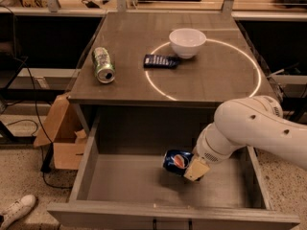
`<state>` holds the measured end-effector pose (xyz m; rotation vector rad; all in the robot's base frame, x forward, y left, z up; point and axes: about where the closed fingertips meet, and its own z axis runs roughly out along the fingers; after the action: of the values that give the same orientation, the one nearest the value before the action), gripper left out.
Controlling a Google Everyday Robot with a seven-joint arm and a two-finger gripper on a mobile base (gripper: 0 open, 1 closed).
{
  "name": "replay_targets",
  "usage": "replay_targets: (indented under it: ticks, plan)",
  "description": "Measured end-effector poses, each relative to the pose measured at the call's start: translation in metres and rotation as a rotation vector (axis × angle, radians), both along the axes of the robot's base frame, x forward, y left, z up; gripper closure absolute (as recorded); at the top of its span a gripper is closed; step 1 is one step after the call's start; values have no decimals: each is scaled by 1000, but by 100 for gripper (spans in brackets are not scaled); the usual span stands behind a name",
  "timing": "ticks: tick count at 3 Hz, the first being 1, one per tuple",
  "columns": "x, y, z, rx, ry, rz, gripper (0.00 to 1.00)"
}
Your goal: Place pepsi can into top drawer
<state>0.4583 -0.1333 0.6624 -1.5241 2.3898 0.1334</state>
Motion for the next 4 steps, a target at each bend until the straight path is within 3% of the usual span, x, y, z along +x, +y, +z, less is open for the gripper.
replay_targets:
  ticks: [4]
  plan:
    - [7,-2,-35,32,16,-67,100]
